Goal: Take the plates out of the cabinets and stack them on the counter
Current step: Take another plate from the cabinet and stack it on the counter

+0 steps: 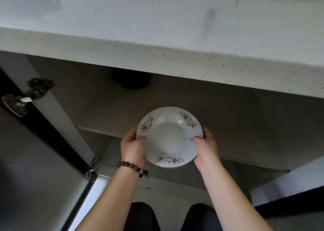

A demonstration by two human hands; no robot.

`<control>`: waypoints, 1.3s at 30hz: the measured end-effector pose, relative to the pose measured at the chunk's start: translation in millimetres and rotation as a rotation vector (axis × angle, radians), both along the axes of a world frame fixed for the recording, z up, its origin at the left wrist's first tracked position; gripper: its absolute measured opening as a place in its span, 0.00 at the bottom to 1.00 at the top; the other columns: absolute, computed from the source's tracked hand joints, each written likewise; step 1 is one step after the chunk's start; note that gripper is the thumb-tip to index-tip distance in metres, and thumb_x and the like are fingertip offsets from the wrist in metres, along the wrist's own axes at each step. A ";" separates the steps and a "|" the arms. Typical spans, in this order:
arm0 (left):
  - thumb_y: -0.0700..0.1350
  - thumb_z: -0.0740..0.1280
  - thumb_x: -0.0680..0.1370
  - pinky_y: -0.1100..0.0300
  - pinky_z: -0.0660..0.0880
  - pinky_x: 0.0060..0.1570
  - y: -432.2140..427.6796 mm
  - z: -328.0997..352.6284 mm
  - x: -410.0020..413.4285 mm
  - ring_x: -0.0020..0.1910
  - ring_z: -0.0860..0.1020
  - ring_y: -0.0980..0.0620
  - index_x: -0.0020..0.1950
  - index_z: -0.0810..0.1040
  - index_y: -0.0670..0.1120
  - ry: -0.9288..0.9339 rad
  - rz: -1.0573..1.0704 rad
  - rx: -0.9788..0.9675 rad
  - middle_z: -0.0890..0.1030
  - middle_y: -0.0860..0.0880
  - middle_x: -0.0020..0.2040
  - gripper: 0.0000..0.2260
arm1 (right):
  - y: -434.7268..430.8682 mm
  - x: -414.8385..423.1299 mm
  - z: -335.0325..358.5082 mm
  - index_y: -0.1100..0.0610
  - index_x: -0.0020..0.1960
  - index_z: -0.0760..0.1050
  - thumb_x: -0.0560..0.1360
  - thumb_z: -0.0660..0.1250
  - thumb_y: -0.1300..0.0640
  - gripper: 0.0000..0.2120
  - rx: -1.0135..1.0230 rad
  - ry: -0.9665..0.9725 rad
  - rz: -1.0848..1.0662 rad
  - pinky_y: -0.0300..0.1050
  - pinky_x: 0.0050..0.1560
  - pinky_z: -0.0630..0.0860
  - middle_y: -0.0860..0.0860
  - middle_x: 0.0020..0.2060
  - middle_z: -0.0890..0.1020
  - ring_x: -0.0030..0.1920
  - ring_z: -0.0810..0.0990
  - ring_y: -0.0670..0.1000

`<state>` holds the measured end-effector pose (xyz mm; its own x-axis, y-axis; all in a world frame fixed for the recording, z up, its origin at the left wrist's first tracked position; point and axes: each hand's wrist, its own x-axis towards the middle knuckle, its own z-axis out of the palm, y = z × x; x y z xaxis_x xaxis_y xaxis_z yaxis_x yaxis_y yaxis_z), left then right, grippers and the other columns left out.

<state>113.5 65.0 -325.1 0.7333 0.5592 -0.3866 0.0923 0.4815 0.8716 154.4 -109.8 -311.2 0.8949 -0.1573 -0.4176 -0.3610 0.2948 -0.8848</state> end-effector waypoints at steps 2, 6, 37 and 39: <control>0.32 0.67 0.74 0.59 0.79 0.38 7.8 8.6 -17.7 0.49 0.81 0.53 0.51 0.81 0.54 0.032 0.023 0.003 0.83 0.52 0.51 0.17 | 6.3 -14.8 6.0 0.49 0.58 0.70 0.73 0.60 0.73 0.23 -0.005 0.016 0.022 0.49 0.40 0.78 0.51 0.48 0.80 0.47 0.80 0.53; 0.34 0.67 0.75 0.58 0.81 0.41 19.6 32.2 -55.0 0.50 0.81 0.54 0.60 0.78 0.51 0.141 0.039 0.002 0.83 0.52 0.53 0.17 | 13.0 -45.0 26.4 0.50 0.61 0.69 0.73 0.61 0.74 0.24 -0.043 0.099 0.111 0.48 0.43 0.78 0.50 0.51 0.80 0.50 0.80 0.52; 0.35 0.65 0.73 0.51 0.81 0.46 28.7 358.0 -241.8 0.46 0.84 0.46 0.54 0.84 0.56 0.283 0.122 0.061 0.86 0.51 0.47 0.19 | 27.3 -193.3 341.3 0.51 0.56 0.77 0.73 0.61 0.74 0.22 -0.050 0.187 0.448 0.47 0.44 0.81 0.53 0.52 0.83 0.52 0.82 0.54; 0.35 0.65 0.74 0.55 0.81 0.42 26.2 372.1 -249.3 0.45 0.84 0.47 0.54 0.84 0.56 0.246 0.178 0.065 0.86 0.51 0.47 0.18 | 29.1 -193.1 356.1 0.51 0.56 0.77 0.73 0.61 0.74 0.22 -0.040 0.151 0.496 0.47 0.44 0.81 0.53 0.52 0.84 0.52 0.83 0.54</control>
<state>-135.8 91.2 47.0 0.5108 0.6996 -0.4996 0.2236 0.4530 0.8630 -38.6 -80.8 45.0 0.7961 0.2516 -0.5503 -0.5733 0.0226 -0.8190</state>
